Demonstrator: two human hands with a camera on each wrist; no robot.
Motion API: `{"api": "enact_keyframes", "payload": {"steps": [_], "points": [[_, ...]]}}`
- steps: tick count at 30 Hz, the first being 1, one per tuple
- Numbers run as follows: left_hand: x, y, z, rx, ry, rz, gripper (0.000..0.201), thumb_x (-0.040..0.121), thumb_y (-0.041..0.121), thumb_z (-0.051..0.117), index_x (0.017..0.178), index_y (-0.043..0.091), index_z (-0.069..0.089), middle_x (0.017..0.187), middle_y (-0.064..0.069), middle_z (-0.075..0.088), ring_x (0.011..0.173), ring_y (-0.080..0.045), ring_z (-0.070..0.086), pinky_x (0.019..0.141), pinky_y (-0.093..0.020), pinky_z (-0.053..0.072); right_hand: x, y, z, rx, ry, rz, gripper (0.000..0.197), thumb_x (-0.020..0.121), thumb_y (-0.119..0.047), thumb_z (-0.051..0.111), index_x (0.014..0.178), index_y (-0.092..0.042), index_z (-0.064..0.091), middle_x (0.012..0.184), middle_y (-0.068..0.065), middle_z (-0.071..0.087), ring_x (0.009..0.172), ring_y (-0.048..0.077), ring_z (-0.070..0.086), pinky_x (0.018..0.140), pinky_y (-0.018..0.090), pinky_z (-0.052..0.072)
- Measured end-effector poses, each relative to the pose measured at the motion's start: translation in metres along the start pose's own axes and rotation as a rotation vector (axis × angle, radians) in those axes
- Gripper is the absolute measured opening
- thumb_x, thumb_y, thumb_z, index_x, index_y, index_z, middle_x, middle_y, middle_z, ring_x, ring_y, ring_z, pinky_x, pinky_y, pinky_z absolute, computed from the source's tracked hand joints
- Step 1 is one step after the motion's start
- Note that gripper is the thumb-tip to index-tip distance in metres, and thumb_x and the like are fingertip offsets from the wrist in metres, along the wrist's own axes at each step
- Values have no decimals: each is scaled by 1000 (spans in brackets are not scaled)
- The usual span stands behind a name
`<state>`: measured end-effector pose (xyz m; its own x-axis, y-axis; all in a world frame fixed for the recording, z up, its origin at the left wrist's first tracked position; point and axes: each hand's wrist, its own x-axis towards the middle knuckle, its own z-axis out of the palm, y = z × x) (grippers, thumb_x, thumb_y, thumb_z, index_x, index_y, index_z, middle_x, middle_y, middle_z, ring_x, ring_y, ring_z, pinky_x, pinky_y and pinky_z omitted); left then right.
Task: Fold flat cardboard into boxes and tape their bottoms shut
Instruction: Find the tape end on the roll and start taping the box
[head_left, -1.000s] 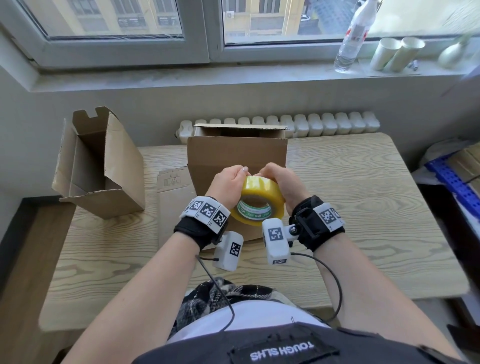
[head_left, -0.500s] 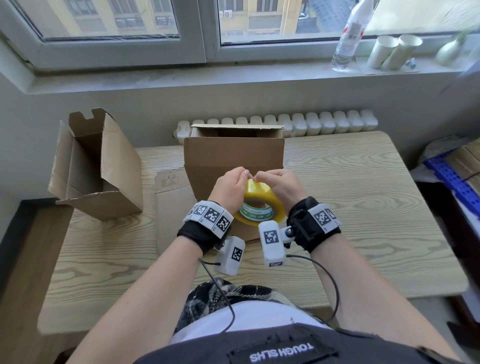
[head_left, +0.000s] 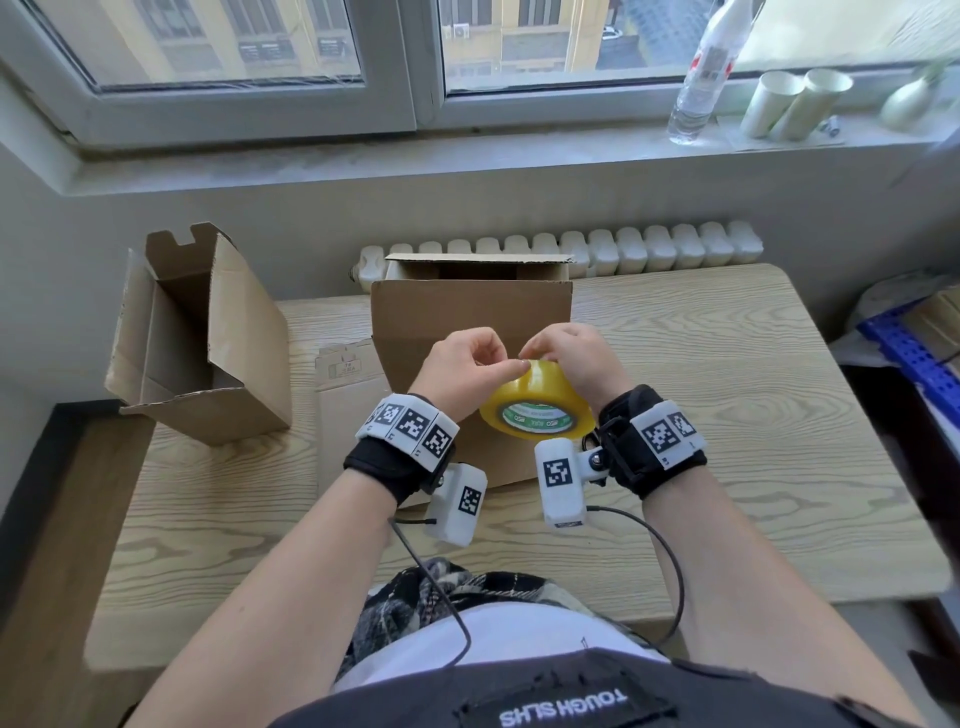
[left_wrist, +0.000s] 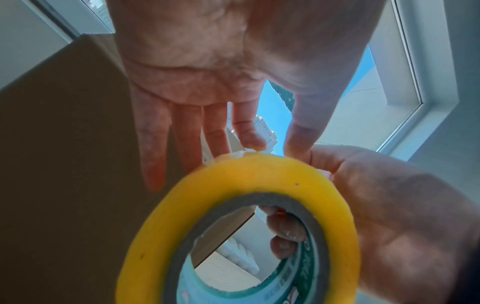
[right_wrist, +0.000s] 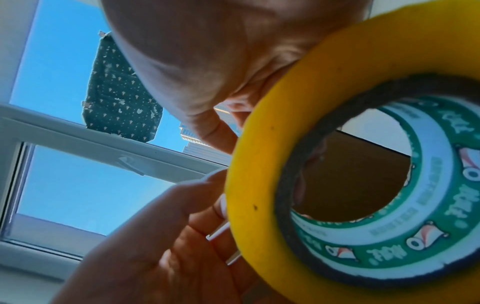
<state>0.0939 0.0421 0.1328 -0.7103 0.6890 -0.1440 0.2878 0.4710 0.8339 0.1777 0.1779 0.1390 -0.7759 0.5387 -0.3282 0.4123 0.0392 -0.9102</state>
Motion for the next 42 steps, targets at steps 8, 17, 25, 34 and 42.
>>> {"api": "enact_keyframes", "payload": {"steps": [8,17,25,34,42], "points": [[-3,6,-2,-92,-225,-129,19,96,44,53,101,26,57,104,-8,63,93,-26,66,69,-49,61,0,2,1,-6,28,-49,23,62,-26,54,60,-9,70,67,7,58,72,22,54,69,40,47],[-4,15,4,-44,-286,-186,35,100,29,40,104,2,64,106,-26,59,96,-39,64,66,-56,59,-1,7,1,35,20,-44,23,71,-14,54,54,-11,70,65,8,61,71,23,56,69,41,47],[-14,16,9,-60,-196,-104,51,84,44,34,92,5,66,97,-22,62,91,-38,63,68,-58,57,-2,4,-3,-4,58,-47,24,64,-26,51,56,-15,71,51,-7,58,66,20,55,73,42,48],[-13,15,11,-23,-239,-42,49,84,45,33,90,6,62,94,-23,60,91,-38,62,66,-58,57,-1,7,-7,72,99,-17,25,77,-10,55,56,-11,70,44,-9,55,60,18,51,68,36,41],[-6,16,14,46,-233,31,39,88,36,27,80,8,53,80,-14,57,80,-34,56,72,-48,49,-4,1,-7,97,168,18,28,57,-25,54,61,0,67,50,-2,53,65,22,52,68,38,45]]}}
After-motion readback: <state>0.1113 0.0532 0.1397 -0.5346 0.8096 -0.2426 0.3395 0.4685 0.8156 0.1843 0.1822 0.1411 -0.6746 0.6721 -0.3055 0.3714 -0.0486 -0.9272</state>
